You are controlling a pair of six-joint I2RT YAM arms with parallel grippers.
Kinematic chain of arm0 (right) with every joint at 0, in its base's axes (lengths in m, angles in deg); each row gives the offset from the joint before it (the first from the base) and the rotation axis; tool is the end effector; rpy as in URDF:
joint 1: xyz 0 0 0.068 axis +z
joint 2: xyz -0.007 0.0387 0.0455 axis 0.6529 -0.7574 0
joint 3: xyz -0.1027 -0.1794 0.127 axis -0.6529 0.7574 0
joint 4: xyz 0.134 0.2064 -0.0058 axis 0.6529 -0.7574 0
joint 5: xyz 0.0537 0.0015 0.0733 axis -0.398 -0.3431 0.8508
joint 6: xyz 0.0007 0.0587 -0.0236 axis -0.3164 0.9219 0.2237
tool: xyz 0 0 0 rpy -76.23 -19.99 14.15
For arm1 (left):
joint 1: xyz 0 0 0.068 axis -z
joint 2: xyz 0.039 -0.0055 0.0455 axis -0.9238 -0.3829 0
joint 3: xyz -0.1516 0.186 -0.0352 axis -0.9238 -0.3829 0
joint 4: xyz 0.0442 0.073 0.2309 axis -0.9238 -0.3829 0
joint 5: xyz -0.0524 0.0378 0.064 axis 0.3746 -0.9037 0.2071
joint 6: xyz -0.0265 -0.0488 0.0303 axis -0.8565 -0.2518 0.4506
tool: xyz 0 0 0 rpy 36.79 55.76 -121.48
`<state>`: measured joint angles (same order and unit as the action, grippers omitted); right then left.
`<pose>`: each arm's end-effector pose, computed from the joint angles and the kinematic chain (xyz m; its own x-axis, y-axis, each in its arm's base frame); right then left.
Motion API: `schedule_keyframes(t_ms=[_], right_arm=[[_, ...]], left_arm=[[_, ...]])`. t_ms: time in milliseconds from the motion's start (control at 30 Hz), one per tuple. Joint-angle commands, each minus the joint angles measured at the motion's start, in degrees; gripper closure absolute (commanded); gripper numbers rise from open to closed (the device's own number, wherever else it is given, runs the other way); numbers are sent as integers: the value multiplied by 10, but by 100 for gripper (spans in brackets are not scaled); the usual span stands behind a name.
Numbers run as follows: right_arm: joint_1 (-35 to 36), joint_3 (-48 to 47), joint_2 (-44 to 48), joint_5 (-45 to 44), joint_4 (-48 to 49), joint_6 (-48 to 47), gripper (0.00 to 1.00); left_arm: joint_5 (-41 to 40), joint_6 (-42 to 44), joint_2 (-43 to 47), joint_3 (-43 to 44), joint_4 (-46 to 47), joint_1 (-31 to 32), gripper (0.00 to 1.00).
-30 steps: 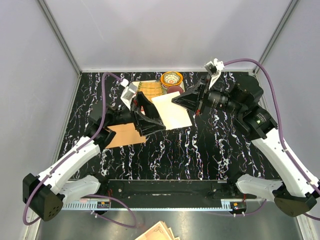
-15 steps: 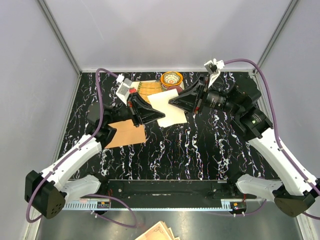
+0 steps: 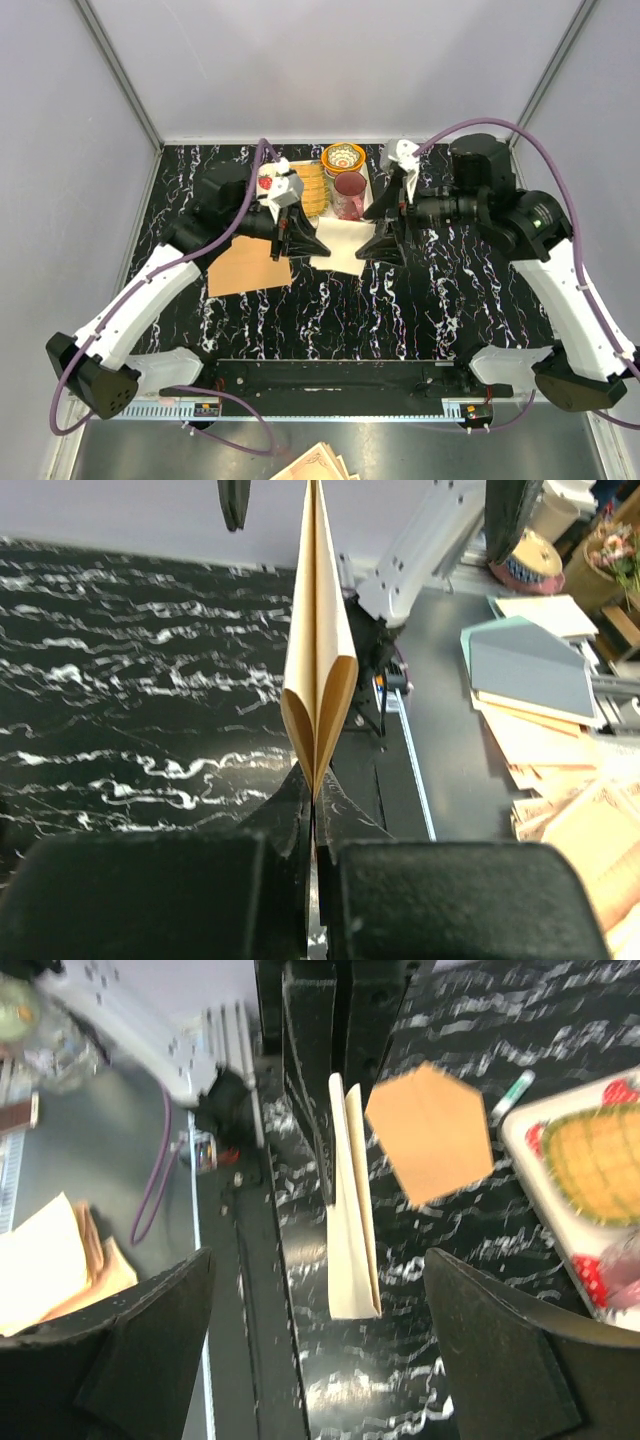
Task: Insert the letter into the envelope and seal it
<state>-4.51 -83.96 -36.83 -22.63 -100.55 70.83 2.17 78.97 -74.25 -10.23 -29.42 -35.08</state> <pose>0.1478 0.1488 0.4605 -0.1218 -0.2570 -0.9587 -0.9799 0.1851 0.0749 0.1802 -0.1666 0.3781 -0.2132 0.1154 -0.9702 0.9680 -0.1095 -0.2257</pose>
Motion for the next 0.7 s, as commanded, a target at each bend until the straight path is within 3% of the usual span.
schedule_keyframes(t_ms=[0, 100, 167, 200, 333, 467, 500, 600, 667], right_arm=[[4, -6, -29, 39, -123, -99, 11], [4, 19, -22, 12, -91, -58, 6], [2, 14, -22, -9, -60, -30, 4], [-3, -7, -42, -33, -31, 19, 2], [-7, -15, -128, -16, 7, 27, 4], [-6, -54, -243, 8, 16, -6, 9], [-6, -68, -278, 10, 22, -6, 10], [-6, -75, -326, 13, 39, 15, 11], [-6, -74, -338, 15, 40, 29, 12]], left_arm=[[12, 148, -26, 37, -168, 20, 100], [26, 118, -35, 39, -161, -17, 100], [55, 152, -39, 45, -227, -65, 100], [56, 264, -46, 51, -374, -186, 100], [29, 447, -79, 84, -538, -323, 100], [-87, 434, -103, 87, -507, -450, 100], [-117, 424, -106, 78, -446, -464, 100], [-256, 463, -141, 75, -387, -477, 100], [-360, 445, -179, 77, -354, -484, 100]])
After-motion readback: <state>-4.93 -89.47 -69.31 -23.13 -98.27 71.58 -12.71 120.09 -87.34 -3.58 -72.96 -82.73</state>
